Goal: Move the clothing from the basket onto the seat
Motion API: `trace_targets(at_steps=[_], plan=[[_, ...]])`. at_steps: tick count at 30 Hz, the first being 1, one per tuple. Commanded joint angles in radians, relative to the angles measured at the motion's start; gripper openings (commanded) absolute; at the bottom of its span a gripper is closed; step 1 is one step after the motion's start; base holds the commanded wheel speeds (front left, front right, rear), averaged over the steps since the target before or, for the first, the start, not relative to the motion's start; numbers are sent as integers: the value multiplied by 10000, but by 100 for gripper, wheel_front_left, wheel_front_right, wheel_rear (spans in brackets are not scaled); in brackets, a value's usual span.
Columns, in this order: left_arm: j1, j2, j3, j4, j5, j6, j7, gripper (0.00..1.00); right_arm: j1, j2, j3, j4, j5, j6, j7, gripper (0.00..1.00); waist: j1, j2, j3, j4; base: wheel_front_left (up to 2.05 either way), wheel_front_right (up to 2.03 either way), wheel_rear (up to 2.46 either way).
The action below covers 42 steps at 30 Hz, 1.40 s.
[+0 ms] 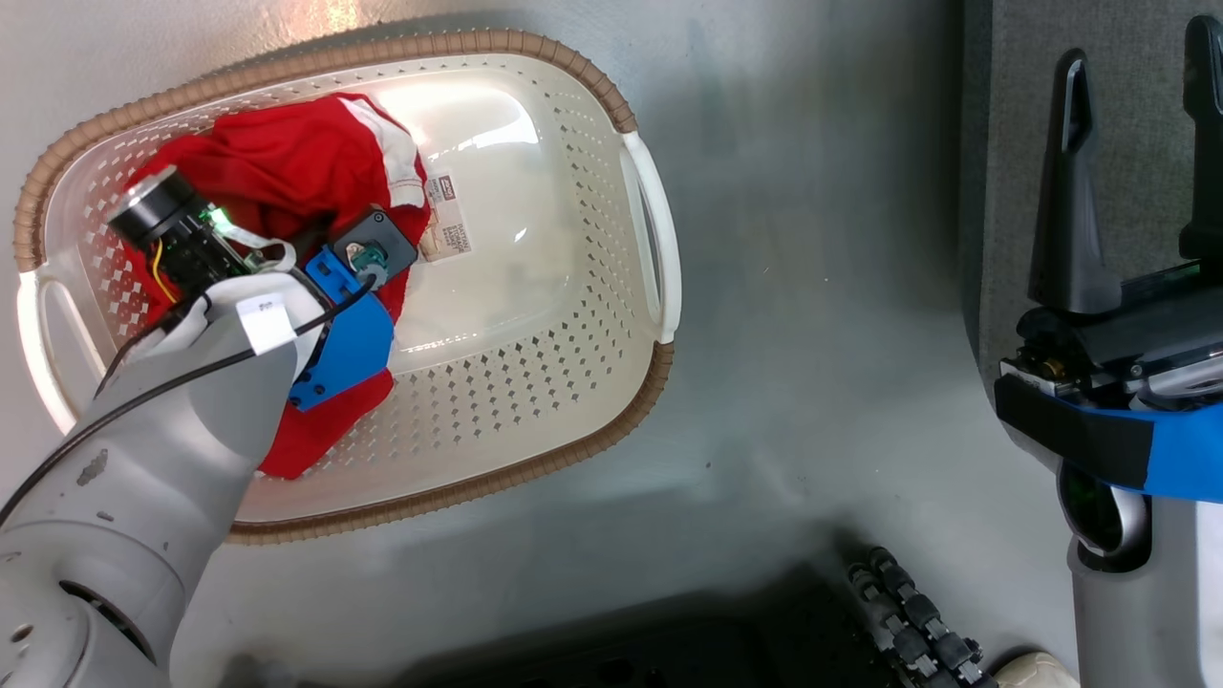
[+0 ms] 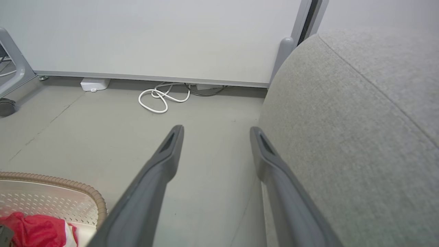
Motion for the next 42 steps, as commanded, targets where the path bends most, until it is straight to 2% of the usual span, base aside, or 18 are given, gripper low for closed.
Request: trace_targets(at_steps=[1,13,27,32,42], plan=[[-254,23,-10,19,-30,-35,-64,0,12,45,-14,-6,-33,3,-34,100,-1,0,-27,12,0,0,0],[162,-560,109,17,-274,-175,-1281,0,-205,29,-58,343,25,5,-34,100,-1,0,-1189,363,0,0,0],[1230,-951,572,-332,-954,-92,-1974,0,274,-129,-146,1031,71,5,-34,100,-1,0,-3708,910,0,0,0],[1724,-767,990,-1190,-1211,64,-1976,0,536,-128,-145,1275,101,5,-34,100,-1,0,-4643,1029,0,0,0],[3072,-256,2442,-2980,-1640,495,-1977,0,1214,-177,-118,1825,150,5,-34,100,-1,0,-6672,1183,0,0,0]])
